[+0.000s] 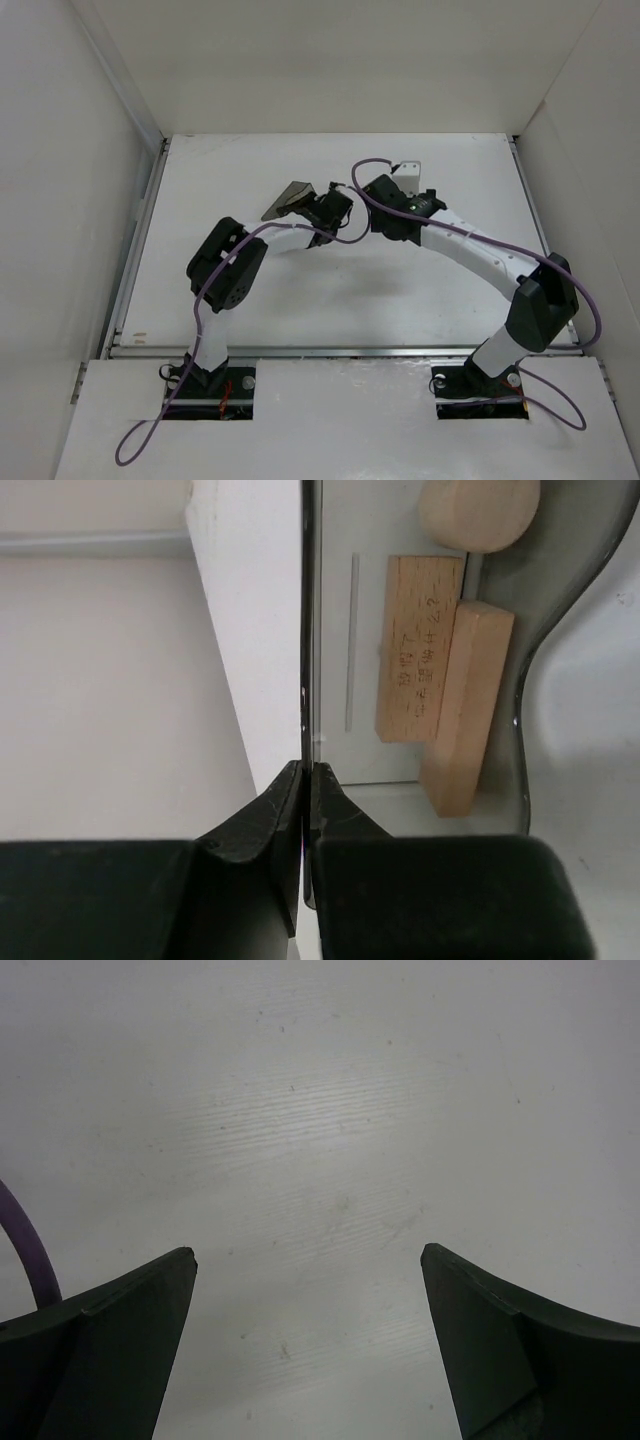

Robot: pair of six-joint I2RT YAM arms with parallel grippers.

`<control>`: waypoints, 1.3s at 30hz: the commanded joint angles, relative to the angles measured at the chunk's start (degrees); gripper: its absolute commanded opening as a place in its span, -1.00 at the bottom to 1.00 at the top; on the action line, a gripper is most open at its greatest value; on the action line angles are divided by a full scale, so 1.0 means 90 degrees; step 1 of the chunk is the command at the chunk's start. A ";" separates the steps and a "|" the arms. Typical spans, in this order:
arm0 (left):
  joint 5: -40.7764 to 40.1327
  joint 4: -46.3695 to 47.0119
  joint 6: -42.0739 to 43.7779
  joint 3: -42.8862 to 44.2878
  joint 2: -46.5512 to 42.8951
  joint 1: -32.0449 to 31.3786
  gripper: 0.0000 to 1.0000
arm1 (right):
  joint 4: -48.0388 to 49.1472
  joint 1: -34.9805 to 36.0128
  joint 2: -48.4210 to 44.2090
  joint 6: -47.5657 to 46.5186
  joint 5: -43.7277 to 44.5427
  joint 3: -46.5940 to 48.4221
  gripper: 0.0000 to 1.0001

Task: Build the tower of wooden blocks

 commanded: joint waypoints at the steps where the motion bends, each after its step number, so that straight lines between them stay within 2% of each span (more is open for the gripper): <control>1: -0.0630 0.0430 0.0319 -0.0104 0.0128 -0.0175 -1.00 | -0.0128 0.0030 -0.0228 0.0209 0.0273 -0.0046 1.00; 7: 0.0239 -0.1531 -0.1133 0.0773 0.0188 -0.0342 -0.36 | -0.0196 0.0030 -0.0345 0.0267 0.0274 -0.0163 1.00; 8: 0.0540 -0.1785 -0.1292 0.0930 0.0130 -0.0342 -0.12 | -0.0196 0.0030 -0.0346 0.0267 0.0274 -0.0163 1.00; 9: 0.0650 -0.2126 -0.1400 0.1163 0.0129 -0.0342 0.00 | -0.0196 0.0030 -0.0346 0.0267 0.0274 -0.0163 1.00; 11: 0.0816 -0.2343 -0.1595 0.1379 -0.0036 -0.0342 0.39 | -0.0196 0.0030 -0.0346 0.0267 0.0206 -0.0222 1.00; 13: 0.1224 -0.2606 -0.1664 0.1720 -0.0114 -0.0342 0.86 | -0.0138 0.0030 -0.0346 0.0267 0.0060 -0.0222 1.00; 14: 0.1227 -0.2685 -0.1665 0.1838 -0.0212 -0.0342 0.90 | -0.0138 0.0030 -0.0346 0.0267 0.0059 -0.0222 1.00; 16: 0.2355 -0.2929 -0.1723 0.2237 -0.0349 -0.0119 1.00 | -0.0138 0.0030 -0.0277 0.0267 -0.0019 -0.0222 1.00; 18: 0.3603 -0.3066 -0.1723 0.2493 -0.0485 0.0425 1.00 | -0.0060 0.0030 -0.0277 0.0209 -0.0243 -0.0290 1.00; 19: 0.4809 -0.3144 -0.1723 0.2600 -0.0544 0.0632 1.00 | 0.0095 0.0030 -0.0277 0.0035 -0.0360 -0.0348 1.00; 22: 0.6008 -0.3204 -0.1781 0.2748 -0.0360 0.1296 1.00 | 0.0369 0.0030 -0.0346 -0.0298 -0.0867 -0.0504 1.00; 25: 0.6295 -0.3262 -0.1782 0.2884 -0.0154 0.1523 1.00 | 0.0585 0.0030 -0.0414 -0.0397 -0.1151 -0.0564 1.00; 31: 0.6149 -0.2911 -0.1626 0.2738 -0.0037 0.1728 1.00 | 0.0810 0.0030 -0.0473 -0.0631 -0.1494 -0.0564 1.00; 36: 0.6685 -0.3145 -0.1489 0.2914 0.0334 0.1903 0.80 | 0.0732 0.0030 -0.0473 -0.0690 -0.1436 -0.0564 1.00; 39: 0.6686 -0.3204 -0.1547 0.2914 0.0412 0.1981 0.65 | 0.0653 0.0030 -0.0337 -0.0690 -0.1377 -0.0437 1.00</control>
